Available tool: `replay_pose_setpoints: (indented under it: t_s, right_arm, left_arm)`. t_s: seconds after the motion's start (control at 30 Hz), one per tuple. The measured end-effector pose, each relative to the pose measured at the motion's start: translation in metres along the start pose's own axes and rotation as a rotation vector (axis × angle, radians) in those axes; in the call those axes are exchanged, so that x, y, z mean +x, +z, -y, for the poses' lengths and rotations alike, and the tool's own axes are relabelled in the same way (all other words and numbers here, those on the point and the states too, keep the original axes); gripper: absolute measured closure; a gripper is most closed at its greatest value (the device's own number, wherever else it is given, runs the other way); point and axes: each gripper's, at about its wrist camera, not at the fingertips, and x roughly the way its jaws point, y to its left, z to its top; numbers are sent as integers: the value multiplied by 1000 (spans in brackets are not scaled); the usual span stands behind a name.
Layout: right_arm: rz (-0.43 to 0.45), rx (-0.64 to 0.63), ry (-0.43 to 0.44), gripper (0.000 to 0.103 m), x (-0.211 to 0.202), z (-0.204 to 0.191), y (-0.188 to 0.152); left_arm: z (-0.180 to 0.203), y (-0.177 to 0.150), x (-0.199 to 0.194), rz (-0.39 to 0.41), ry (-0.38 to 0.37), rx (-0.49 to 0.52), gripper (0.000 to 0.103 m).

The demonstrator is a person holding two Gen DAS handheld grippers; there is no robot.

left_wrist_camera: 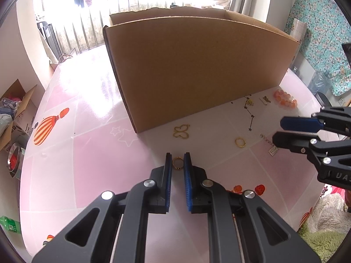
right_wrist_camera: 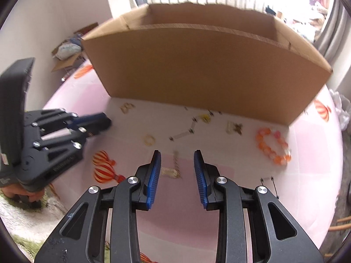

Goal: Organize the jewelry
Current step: 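Lift the gold ring with the left tool and carry it over the box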

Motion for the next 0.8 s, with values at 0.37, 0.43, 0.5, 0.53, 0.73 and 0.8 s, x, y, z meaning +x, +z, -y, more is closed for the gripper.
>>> replay_pose_setpoints:
  t_s: [0.37,0.43,0.5,0.53,0.73,0.8]
  right_arm:
    - [-21,-53,45,85,36,-43,26]
    - [-25,-50,47,86,39,-48,28]
    - [-35,-50,48,90,44,-51,31]
    - [-41,-49,52,91,49,-51,34]
    - [-32,-66,40,94,51,-60,35]
    - [-30,-59,47,94,52,-62,37]
  left_arm:
    - [-1,0,0,-1,4,-1,93]
    - [-2,0,0,-1,4,-1,93]
    - [-1,0,0,0,3,1,93]
    - [-1,0,0,0,3,2,93]
    - [-1,-1,0,1,4,2,93]
    - [-1,-1,0,2,3,3,93]
